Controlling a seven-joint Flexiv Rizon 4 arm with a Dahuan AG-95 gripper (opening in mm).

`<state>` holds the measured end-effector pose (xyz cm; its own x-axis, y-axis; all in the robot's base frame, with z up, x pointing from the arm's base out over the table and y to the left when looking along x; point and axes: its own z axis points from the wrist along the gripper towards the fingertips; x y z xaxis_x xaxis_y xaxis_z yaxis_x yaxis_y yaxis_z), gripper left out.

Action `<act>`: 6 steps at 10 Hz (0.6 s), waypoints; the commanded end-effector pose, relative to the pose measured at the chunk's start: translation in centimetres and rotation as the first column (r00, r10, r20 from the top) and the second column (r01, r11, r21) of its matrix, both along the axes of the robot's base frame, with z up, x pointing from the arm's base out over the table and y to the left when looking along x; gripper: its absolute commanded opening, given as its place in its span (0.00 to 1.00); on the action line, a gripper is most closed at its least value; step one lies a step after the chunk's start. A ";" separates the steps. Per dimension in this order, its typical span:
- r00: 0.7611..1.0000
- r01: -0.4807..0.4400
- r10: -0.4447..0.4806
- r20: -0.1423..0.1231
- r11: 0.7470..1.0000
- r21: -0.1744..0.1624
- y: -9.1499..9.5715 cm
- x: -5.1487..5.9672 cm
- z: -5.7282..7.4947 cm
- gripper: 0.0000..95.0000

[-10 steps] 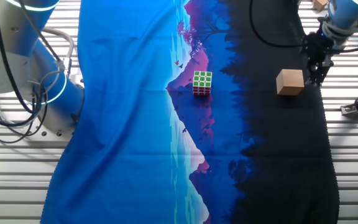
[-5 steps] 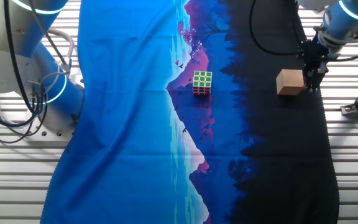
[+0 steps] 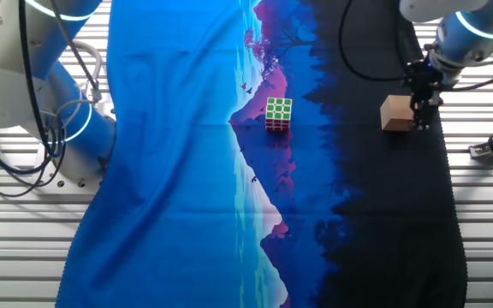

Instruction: Pick up one small block

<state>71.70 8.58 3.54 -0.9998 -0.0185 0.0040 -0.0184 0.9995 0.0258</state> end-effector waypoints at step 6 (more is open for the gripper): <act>1.000 -0.002 0.002 -0.002 1.000 0.004 -0.9 -1.0 0.0 0.00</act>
